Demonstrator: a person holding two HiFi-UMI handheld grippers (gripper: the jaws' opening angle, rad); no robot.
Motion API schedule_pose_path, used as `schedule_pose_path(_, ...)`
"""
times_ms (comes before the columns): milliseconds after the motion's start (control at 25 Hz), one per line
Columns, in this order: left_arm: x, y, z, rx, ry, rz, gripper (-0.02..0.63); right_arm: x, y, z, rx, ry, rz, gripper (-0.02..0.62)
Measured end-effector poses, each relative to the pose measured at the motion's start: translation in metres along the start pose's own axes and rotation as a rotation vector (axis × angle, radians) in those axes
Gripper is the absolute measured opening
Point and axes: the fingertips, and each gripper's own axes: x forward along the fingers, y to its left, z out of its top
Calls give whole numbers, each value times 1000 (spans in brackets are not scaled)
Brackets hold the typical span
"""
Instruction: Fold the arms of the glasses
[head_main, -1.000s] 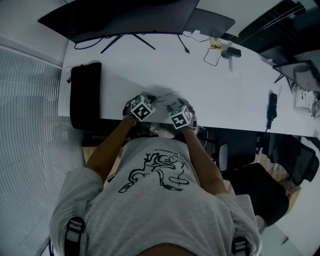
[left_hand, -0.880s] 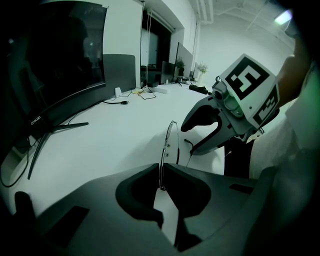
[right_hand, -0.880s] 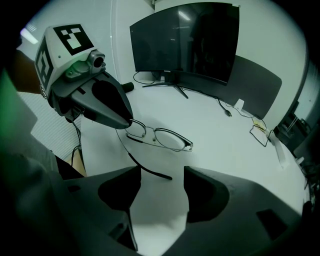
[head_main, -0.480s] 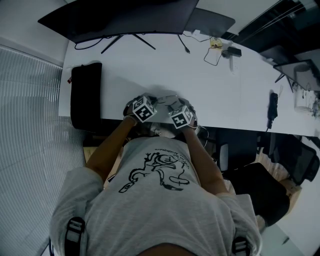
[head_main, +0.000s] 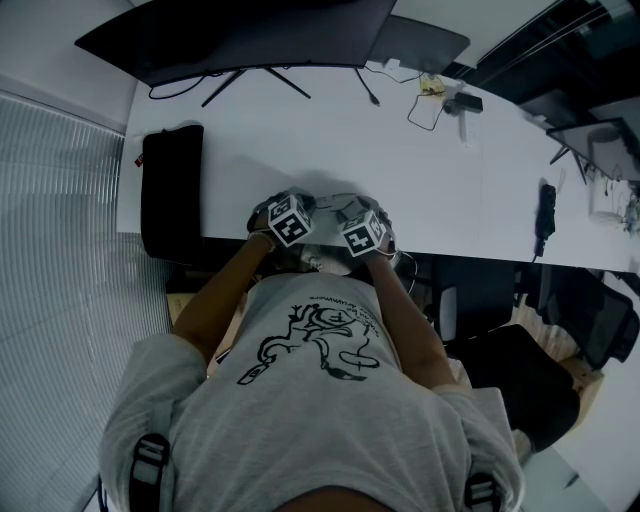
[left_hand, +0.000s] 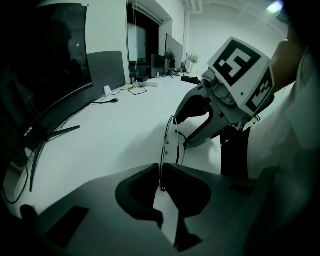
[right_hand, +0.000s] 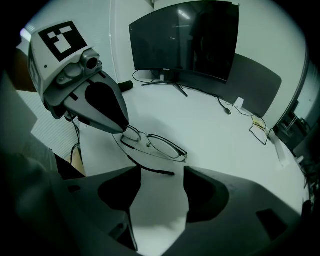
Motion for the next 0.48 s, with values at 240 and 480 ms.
schedule_pose_path(240, 2, -2, -1, 35, 8, 11, 38, 0, 1, -1, 4, 1, -2, 275)
schedule_pose_path(480, 2, -5, -1, 82, 20, 27, 38, 1, -2, -2, 3, 0, -10, 273)
